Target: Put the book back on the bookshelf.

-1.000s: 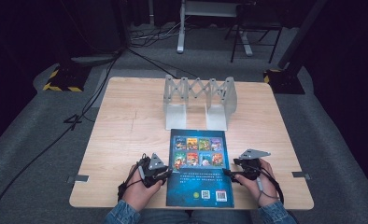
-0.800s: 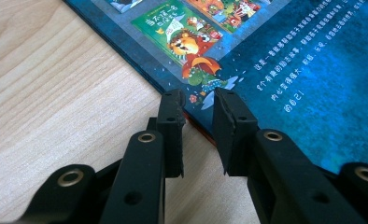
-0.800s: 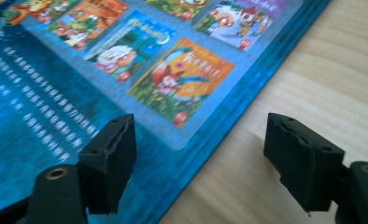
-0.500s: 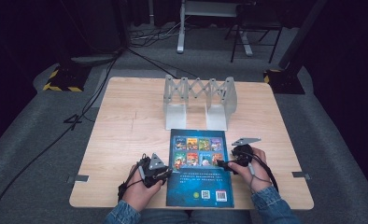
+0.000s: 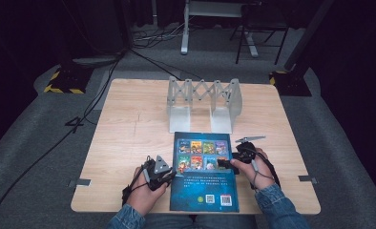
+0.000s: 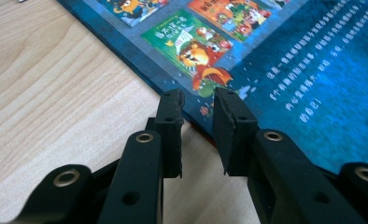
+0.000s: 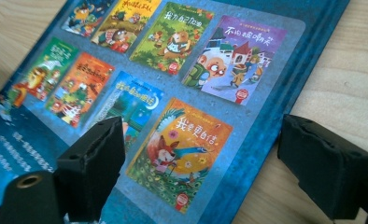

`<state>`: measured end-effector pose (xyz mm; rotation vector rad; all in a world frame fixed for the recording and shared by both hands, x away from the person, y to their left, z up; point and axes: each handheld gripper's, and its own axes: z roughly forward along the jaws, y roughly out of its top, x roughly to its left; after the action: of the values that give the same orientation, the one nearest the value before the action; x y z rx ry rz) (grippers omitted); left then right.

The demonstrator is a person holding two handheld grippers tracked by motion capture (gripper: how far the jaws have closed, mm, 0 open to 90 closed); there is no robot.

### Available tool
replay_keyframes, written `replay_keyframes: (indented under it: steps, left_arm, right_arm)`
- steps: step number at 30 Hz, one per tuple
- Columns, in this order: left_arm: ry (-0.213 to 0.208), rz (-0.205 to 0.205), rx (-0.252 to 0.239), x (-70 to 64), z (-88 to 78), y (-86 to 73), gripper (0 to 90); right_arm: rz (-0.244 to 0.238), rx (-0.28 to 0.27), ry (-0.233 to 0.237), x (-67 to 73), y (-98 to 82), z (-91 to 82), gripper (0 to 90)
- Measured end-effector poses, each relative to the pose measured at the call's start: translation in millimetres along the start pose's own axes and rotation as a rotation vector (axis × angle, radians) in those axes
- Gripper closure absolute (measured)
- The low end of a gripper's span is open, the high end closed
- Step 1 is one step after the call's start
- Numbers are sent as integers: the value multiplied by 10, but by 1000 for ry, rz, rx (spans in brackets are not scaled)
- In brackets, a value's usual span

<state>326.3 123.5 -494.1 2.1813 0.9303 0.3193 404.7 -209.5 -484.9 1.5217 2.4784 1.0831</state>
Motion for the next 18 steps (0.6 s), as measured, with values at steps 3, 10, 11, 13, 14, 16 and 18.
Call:
replay_keyframes:
  steps: [3, 10, 11, 13, 14, 16, 18]
  left_arm:
    - [-16, -29, -6, 34, 21, 10, 728]
    - [-18, -28, -17, 27, 71, 44, 752]
    - [-15, -30, -14, 27, 70, 47, 750]
    - [-16, -30, -15, 31, 72, 49, 750]
    - [-22, -37, -17, 30, 74, 47, 750]
    - [-30, -46, -17, 46, 74, 43, 746]
    - [-38, -52, -18, 60, 73, 37, 744]
  right_arm:
    - [34, -5, 21, -23, 2, -9, 155]
    - [165, -23, 109, -134, 7, -36, 158]
    - [183, -26, 122, -151, 5, -40, 157]
    - [199, -23, 134, -160, 2, -46, 157]
    - [201, -20, 133, -154, 2, -49, 157]
    - [200, -21, 129, -147, 0, -48, 157]
    - [206, -21, 125, -144, 2, -49, 163]
